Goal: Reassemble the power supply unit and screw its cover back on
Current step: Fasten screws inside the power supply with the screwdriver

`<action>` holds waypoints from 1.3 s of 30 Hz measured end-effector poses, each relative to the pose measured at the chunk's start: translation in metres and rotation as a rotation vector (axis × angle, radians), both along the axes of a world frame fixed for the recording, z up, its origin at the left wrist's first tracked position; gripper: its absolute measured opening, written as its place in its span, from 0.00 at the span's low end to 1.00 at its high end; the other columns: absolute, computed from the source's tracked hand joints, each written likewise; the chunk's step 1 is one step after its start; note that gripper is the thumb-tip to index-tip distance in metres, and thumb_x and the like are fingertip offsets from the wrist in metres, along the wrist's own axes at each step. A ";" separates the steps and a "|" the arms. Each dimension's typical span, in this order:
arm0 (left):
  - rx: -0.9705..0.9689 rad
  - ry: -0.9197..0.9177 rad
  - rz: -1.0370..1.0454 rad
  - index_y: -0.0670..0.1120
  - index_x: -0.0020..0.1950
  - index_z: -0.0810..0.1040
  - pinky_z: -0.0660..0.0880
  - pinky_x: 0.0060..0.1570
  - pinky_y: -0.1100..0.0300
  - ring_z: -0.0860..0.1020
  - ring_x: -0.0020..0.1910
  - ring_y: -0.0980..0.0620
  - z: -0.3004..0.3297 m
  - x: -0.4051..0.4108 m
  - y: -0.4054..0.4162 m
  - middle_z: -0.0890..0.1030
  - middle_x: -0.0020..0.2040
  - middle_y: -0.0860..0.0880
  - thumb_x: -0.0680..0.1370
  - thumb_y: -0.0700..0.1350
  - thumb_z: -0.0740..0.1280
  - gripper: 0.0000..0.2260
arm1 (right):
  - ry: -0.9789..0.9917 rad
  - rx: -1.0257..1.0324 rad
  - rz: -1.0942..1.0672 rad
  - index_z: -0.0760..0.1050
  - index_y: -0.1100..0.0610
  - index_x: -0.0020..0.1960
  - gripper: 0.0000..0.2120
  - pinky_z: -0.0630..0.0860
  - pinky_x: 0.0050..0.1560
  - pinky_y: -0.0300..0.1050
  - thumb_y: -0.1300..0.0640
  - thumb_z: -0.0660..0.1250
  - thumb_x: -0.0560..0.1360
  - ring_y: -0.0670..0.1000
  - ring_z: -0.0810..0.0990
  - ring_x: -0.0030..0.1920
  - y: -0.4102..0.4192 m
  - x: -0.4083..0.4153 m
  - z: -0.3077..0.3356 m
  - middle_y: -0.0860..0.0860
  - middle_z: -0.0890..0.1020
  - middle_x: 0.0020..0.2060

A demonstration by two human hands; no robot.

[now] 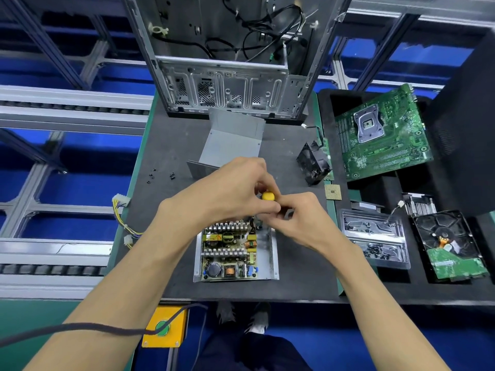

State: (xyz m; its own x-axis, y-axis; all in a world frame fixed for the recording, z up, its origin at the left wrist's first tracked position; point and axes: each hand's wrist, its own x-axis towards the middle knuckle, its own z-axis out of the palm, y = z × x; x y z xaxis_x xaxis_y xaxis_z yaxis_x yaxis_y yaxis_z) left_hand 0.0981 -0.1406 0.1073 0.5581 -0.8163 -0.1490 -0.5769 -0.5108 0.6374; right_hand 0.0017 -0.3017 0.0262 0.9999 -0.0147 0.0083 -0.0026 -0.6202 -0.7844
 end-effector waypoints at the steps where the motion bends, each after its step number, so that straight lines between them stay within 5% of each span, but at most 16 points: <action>1: -0.015 0.002 0.014 0.53 0.53 0.88 0.75 0.49 0.52 0.73 0.40 0.58 0.000 -0.001 -0.001 0.77 0.45 0.50 0.75 0.48 0.75 0.08 | 0.004 -0.001 -0.005 0.71 0.37 0.32 0.21 0.66 0.33 0.30 0.56 0.77 0.74 0.42 0.72 0.29 0.000 0.000 0.001 0.39 0.77 0.27; 10: -0.001 0.093 -0.040 0.49 0.58 0.84 0.76 0.55 0.62 0.82 0.51 0.53 0.002 -0.002 -0.003 0.85 0.51 0.53 0.73 0.32 0.70 0.18 | 0.076 0.198 0.006 0.78 0.42 0.42 0.03 0.70 0.33 0.32 0.47 0.72 0.73 0.42 0.73 0.29 -0.004 -0.001 0.008 0.42 0.79 0.31; 13: 0.001 0.095 -0.033 0.47 0.56 0.83 0.77 0.56 0.53 0.82 0.51 0.48 0.001 -0.002 -0.001 0.85 0.50 0.50 0.73 0.33 0.70 0.15 | 0.059 0.191 0.021 0.78 0.40 0.44 0.03 0.70 0.29 0.32 0.47 0.72 0.74 0.44 0.73 0.25 -0.003 0.000 0.009 0.50 0.81 0.33; 16: -0.101 0.147 -0.010 0.47 0.56 0.83 0.77 0.58 0.54 0.82 0.52 0.54 -0.001 -0.003 0.003 0.85 0.50 0.53 0.73 0.34 0.71 0.14 | 0.056 0.169 0.006 0.77 0.35 0.43 0.05 0.71 0.29 0.34 0.46 0.69 0.73 0.44 0.73 0.24 -0.001 0.001 0.008 0.50 0.79 0.31; 19: -0.195 0.187 0.083 0.46 0.56 0.83 0.77 0.60 0.53 0.81 0.54 0.56 -0.006 -0.001 0.010 0.84 0.52 0.54 0.76 0.34 0.69 0.12 | 0.037 0.109 0.005 0.79 0.42 0.45 0.10 0.68 0.32 0.30 0.57 0.73 0.76 0.43 0.71 0.26 -0.001 0.002 0.002 0.47 0.75 0.29; 22: -0.224 0.193 0.166 0.44 0.56 0.83 0.77 0.60 0.54 0.82 0.53 0.56 -0.016 0.002 0.016 0.85 0.51 0.52 0.78 0.33 0.66 0.11 | 0.014 0.035 0.007 0.81 0.54 0.48 0.03 0.67 0.35 0.29 0.61 0.72 0.76 0.44 0.70 0.29 0.000 0.001 0.001 0.49 0.76 0.29; 30: -0.188 0.200 0.233 0.49 0.53 0.84 0.77 0.60 0.53 0.82 0.53 0.55 -0.039 0.001 0.025 0.85 0.50 0.53 0.79 0.33 0.64 0.13 | -0.034 0.030 -0.003 0.82 0.55 0.49 0.02 0.68 0.35 0.29 0.57 0.71 0.77 0.44 0.72 0.31 0.001 0.000 0.000 0.50 0.78 0.31; 39: -0.132 0.159 0.302 0.54 0.51 0.83 0.77 0.52 0.65 0.81 0.51 0.62 -0.067 0.006 0.034 0.84 0.49 0.58 0.80 0.36 0.63 0.14 | -0.074 0.043 -0.029 0.83 0.56 0.50 0.04 0.68 0.36 0.28 0.63 0.72 0.77 0.43 0.74 0.32 0.000 -0.004 0.009 0.47 0.78 0.32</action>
